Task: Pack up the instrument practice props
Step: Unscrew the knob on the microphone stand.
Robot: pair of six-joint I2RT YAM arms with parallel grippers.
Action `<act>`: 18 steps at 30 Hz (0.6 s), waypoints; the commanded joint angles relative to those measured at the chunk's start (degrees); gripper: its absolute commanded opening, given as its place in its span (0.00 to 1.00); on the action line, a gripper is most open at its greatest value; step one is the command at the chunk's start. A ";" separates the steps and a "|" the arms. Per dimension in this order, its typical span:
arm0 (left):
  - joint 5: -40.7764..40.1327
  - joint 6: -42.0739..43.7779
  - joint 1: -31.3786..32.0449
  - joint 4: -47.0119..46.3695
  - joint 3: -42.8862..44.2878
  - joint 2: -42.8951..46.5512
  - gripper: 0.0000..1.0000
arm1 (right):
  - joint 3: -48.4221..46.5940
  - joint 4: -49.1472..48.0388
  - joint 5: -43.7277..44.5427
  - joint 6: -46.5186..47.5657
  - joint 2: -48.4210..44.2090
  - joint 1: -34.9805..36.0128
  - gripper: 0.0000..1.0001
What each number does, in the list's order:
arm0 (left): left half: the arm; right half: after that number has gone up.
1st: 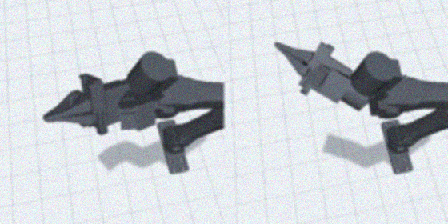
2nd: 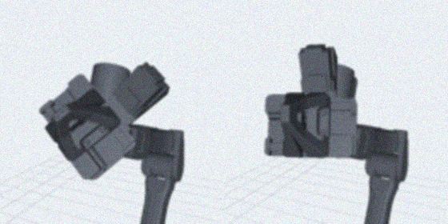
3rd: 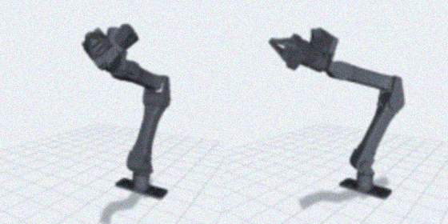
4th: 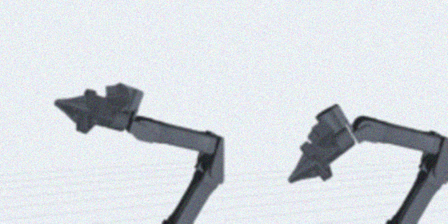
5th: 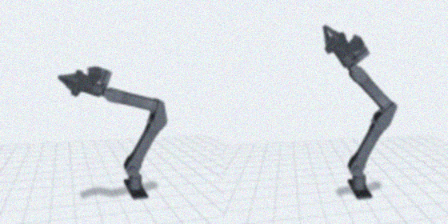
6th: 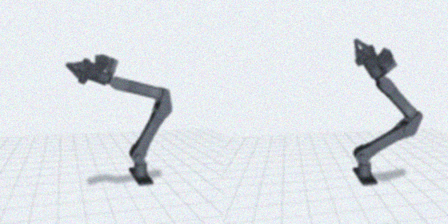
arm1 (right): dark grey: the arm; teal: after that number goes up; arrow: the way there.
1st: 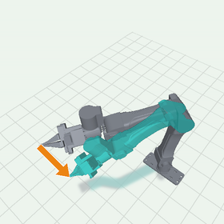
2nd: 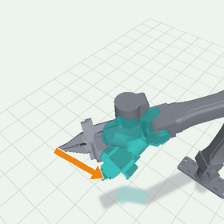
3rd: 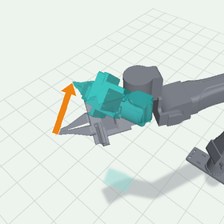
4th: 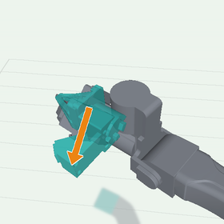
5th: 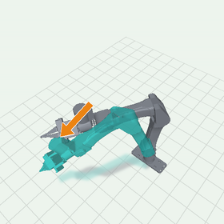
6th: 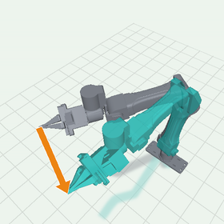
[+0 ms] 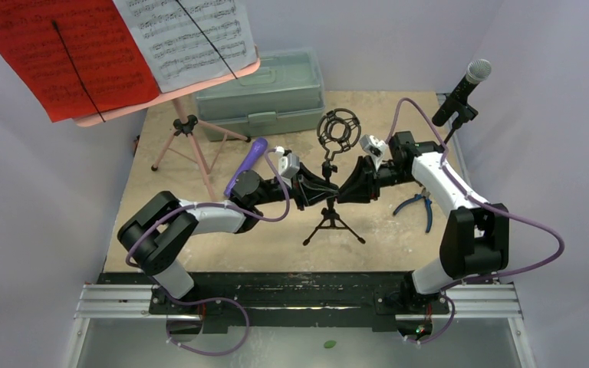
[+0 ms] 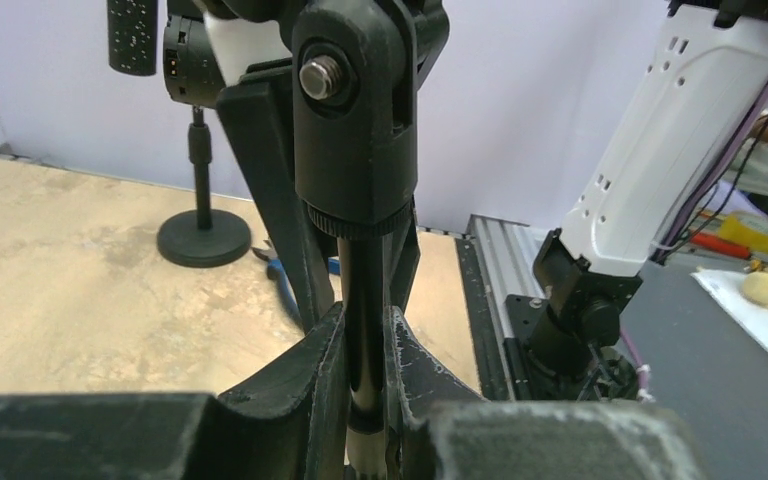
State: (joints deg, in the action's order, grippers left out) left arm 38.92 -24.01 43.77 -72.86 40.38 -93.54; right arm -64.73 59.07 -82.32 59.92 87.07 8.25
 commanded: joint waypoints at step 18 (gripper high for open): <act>-1.34 -16.00 -1.93 -10.05 3.21 -4.87 0.00 | 15.51 -30.17 20.71 -0.62 -23.52 3.18 0.00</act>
State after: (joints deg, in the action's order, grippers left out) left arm 39.81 -38.35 43.62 -76.20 40.51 -98.19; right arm -52.49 48.58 -71.88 80.99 69.06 9.61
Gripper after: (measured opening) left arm 0.134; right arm 0.273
